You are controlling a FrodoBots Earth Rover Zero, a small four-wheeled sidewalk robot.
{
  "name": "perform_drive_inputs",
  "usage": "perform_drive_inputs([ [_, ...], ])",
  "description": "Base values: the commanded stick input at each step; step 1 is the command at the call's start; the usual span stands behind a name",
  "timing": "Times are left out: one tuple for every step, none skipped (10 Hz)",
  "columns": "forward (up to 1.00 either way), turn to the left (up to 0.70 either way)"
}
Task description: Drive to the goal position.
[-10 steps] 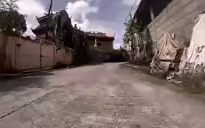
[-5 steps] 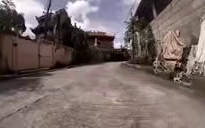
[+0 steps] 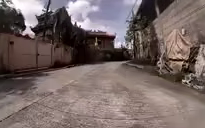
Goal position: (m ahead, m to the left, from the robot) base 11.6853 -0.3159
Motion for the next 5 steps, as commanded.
perform_drive_inputs([
  [0.70,-0.34],
  [0.70,-0.22],
  [0.70,-0.09],
  [0.70,0.00],
  [0.70,0.00],
])
